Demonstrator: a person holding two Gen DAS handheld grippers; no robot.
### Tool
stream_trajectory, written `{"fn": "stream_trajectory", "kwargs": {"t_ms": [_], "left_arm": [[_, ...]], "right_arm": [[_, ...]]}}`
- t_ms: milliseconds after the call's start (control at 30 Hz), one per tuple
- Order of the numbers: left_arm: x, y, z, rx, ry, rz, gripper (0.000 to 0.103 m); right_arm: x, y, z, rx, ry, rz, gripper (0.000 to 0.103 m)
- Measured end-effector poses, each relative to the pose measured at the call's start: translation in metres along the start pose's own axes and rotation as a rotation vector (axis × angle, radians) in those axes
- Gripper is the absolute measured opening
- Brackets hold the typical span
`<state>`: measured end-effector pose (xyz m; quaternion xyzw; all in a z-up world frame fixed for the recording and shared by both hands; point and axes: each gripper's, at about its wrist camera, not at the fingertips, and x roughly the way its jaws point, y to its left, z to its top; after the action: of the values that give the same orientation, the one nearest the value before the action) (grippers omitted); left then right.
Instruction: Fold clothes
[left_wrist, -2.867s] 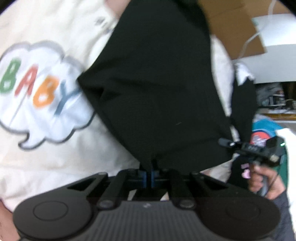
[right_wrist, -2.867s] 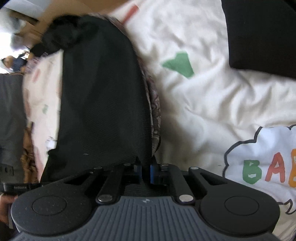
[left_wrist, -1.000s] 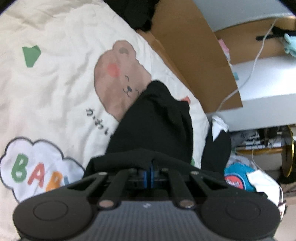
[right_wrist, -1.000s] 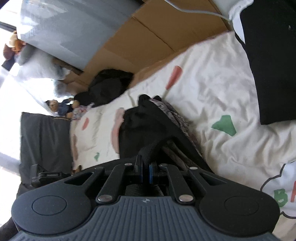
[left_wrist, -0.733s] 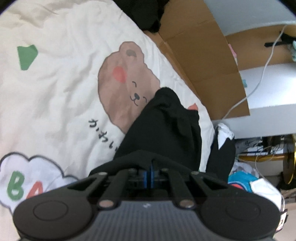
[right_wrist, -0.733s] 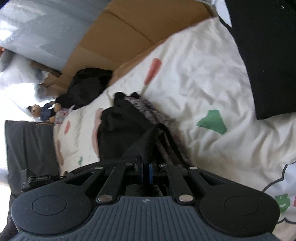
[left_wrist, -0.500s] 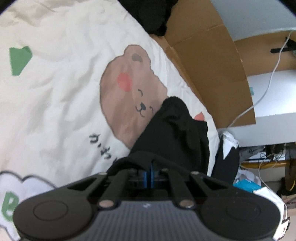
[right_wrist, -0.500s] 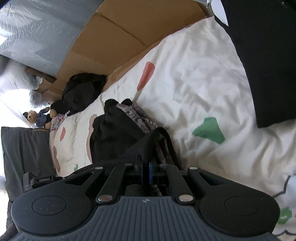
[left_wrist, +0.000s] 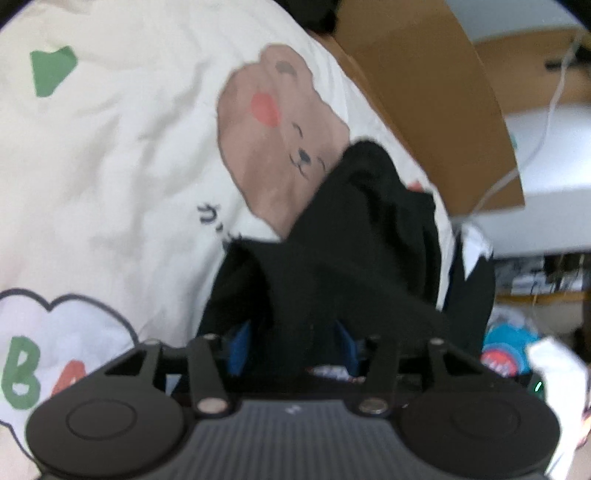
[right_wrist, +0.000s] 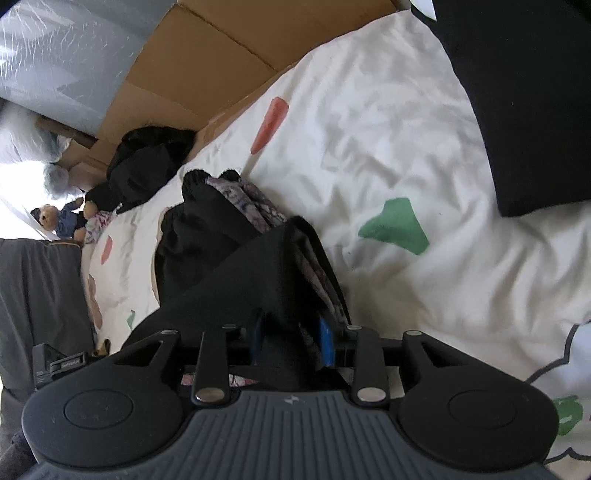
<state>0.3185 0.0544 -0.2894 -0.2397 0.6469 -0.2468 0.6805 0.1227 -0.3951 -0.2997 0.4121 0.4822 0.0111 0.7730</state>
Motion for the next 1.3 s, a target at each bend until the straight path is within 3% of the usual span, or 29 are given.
{"fn": "stream_trajectory", "kwargs": {"t_ms": [133,200,233,267,367,567,933,1300], "left_arm": [[0.002,0.000,-0.004,-0.002,-0.022,0.033,0.050],[0.003,0.000,-0.004,-0.001,-0.018,0.038,0.035],[0.004,0.000,-0.003,0.004,-0.006,0.036,0.011],[0.004,-0.001,-0.002,0.008,0.008,0.031,0.009],[-0.004,-0.002,0.006,0.006,0.030,-0.012,0.008],[-0.020,-0.009,0.022,-0.014,-0.040,-0.059,0.008],[-0.025,-0.021,0.058,-0.030,-0.146,-0.124,0.007],[-0.005,-0.016,0.095,-0.071,-0.139,-0.164,0.008]], "right_arm": [[0.005,0.003,-0.008,-0.027,0.007,-0.007,0.040],[0.006,0.003,-0.009,-0.019,0.021,-0.001,0.036],[0.007,0.002,-0.009,-0.015,0.029,0.001,0.023],[0.007,0.002,-0.009,-0.010,0.037,0.009,0.013],[0.002,0.004,-0.006,-0.009,0.036,0.045,0.009],[-0.012,0.013,0.009,0.027,-0.036,0.112,0.008],[-0.013,0.022,0.039,0.050,-0.102,0.093,0.008],[0.008,0.021,0.075,0.127,-0.144,0.070,0.009]]}}
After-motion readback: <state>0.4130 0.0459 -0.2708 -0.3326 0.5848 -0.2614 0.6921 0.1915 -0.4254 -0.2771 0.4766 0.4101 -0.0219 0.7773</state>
